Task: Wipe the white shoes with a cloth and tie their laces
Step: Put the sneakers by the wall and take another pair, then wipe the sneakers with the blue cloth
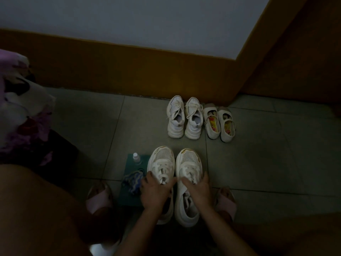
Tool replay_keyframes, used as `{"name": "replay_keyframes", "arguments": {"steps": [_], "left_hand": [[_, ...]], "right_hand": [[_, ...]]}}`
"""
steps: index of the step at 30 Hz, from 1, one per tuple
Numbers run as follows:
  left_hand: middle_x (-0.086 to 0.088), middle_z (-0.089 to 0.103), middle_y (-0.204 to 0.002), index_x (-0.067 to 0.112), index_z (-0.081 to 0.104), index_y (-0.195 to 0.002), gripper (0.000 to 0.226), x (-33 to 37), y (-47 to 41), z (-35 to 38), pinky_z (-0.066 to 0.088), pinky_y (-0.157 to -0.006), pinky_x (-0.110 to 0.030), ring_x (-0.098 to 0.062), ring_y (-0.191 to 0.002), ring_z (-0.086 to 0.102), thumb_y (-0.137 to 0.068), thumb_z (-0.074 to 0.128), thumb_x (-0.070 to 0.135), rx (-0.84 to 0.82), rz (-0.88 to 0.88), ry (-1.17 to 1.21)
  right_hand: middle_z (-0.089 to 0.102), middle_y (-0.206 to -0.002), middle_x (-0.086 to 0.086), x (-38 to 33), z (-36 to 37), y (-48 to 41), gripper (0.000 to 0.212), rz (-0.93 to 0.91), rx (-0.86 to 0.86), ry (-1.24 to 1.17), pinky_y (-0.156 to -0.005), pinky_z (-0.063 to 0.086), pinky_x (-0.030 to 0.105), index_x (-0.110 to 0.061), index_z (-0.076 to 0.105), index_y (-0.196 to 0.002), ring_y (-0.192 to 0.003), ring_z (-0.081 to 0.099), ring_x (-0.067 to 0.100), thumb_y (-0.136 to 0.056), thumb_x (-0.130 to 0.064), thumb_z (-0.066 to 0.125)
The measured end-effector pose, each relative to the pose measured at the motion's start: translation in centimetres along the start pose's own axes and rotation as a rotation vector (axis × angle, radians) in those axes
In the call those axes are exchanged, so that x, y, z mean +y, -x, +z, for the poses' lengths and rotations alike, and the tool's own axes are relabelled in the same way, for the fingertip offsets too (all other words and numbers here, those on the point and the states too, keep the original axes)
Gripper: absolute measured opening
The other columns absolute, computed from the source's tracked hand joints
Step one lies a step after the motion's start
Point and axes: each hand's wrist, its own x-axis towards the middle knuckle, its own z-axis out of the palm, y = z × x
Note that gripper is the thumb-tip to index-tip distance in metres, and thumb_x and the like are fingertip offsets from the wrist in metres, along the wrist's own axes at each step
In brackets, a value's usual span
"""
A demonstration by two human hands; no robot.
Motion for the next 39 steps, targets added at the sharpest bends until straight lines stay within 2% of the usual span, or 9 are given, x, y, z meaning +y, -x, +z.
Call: {"name": "replay_keyframes", "arguments": {"steps": [3, 7, 11, 13, 19, 25, 31, 36, 39], "left_hand": [[-0.018, 0.042, -0.138, 0.008, 0.039, -0.136, 0.085, 0.0, -0.5, -1.6, 0.035, -0.103, -0.042, -0.033, -0.127, 0.040, -0.076, 0.059, 0.064, 0.092, 0.024, 0.087], [-0.020, 0.057, -0.117, 0.006, 0.055, -0.118, 0.059, -2.7, -3.9, -3.3, 0.045, -0.096, -0.048, -0.036, -0.110, 0.054, -0.076, 0.069, 0.044, 0.232, 0.011, 0.321], [-0.011, 0.065, -0.106, 0.020, 0.059, -0.107, 0.074, -10.3, -10.5, -1.0, 0.052, -0.085, -0.048, -0.029, -0.097, 0.062, -0.049, 0.067, 0.065, 0.253, -0.073, 0.324], [-0.004, 0.067, -0.100, 0.020, 0.061, -0.101, 0.068, -11.2, -10.7, -0.9, 0.054, -0.083, -0.046, -0.024, -0.092, 0.064, -0.048, 0.074, 0.062, 0.208, -0.075, 0.334], [-0.009, 0.066, -0.106, 0.024, 0.064, -0.102, 0.077, -10.9, -9.1, -1.0, 0.051, -0.087, -0.047, -0.028, -0.099, 0.062, -0.035, 0.070, 0.060, 0.073, -0.037, 0.300], [-0.015, 0.056, -0.115, 0.014, 0.068, -0.105, 0.051, -8.6, -7.3, -2.7, 0.041, -0.095, -0.040, -0.033, -0.110, 0.049, -0.058, 0.086, 0.026, 0.117, 0.053, 0.062], [-0.019, 0.057, -0.112, 0.006, 0.069, -0.099, 0.033, -8.2, -6.9, -3.0, 0.036, -0.087, -0.034, -0.033, -0.106, 0.050, -0.073, 0.077, 0.025, 0.184, 0.042, 0.014], [-0.018, 0.064, -0.080, 0.006, 0.060, -0.081, 0.021, -7.0, -7.7, -4.2, 0.050, -0.071, -0.043, -0.035, -0.078, 0.063, -0.080, 0.067, 0.026, 0.312, -0.020, 0.338], [-0.015, 0.060, -0.075, 0.008, 0.052, -0.080, 0.016, -4.5, -8.1, -5.6, 0.048, -0.068, -0.041, -0.030, -0.072, 0.061, -0.083, 0.066, 0.013, 0.342, -0.035, 0.546]], "right_hand": [[0.032, -0.146, 0.011, -2.0, -0.8, 0.0, 0.082, -0.137, 0.090, 0.034, -0.103, 0.037, 0.036, -0.013, 0.032, -0.143, -0.132, 0.036, 0.030, -0.076, -0.037, 0.072], [0.043, -0.136, 0.004, -5.0, 0.0, -0.6, 0.047, -0.439, 0.017, 0.068, -0.104, 0.036, 0.031, -0.012, 0.054, -0.125, -0.129, 0.039, 0.022, -0.082, -0.024, 0.070], [0.050, -0.132, 0.004, -8.1, 3.0, -1.4, 0.042, -0.634, -0.193, 0.291, -0.104, 0.023, 0.027, -0.015, 0.056, -0.123, -0.129, 0.034, 0.021, -0.084, -0.025, 0.068], [0.049, -0.134, 0.006, -9.6, 4.8, -1.6, 0.048, -0.677, -0.329, 0.321, -0.105, 0.025, 0.028, -0.015, 0.053, -0.128, -0.130, 0.033, 0.024, -0.083, -0.024, 0.069], [0.041, -0.142, 0.011, -11.7, 10.2, -2.8, 0.063, -0.657, -0.580, 0.464, -0.104, 0.028, 0.027, -0.022, 0.047, -0.137, -0.134, 0.030, 0.025, -0.080, -0.031, 0.072], [0.058, -0.128, 0.014, -11.3, 12.5, -4.0, 0.045, -0.706, -0.588, 0.528, -0.095, 0.036, 0.023, -0.015, 0.063, -0.122, -0.124, 0.046, 0.027, -0.078, -0.020, 0.074], [0.069, -0.110, 0.011, -10.7, 13.8, -3.9, 0.035, -0.759, -0.568, 0.468, -0.082, 0.040, 0.020, -0.010, 0.070, -0.110, -0.104, 0.061, 0.022, -0.077, -0.020, 0.074], [0.069, -0.107, 0.005, -11.9, 12.2, -4.1, 0.025, -0.572, -0.626, 0.132, -0.089, 0.048, 0.033, -0.012, 0.069, -0.106, -0.102, 0.063, 0.017, -0.090, -0.029, 0.060], [0.064, -0.101, -0.003, -13.7, 8.9, -3.6, 0.021, -0.506, -0.571, -0.078, -0.084, 0.047, 0.026, -0.019, 0.063, -0.104, -0.094, 0.060, 0.007, -0.097, -0.031, 0.047]]}}
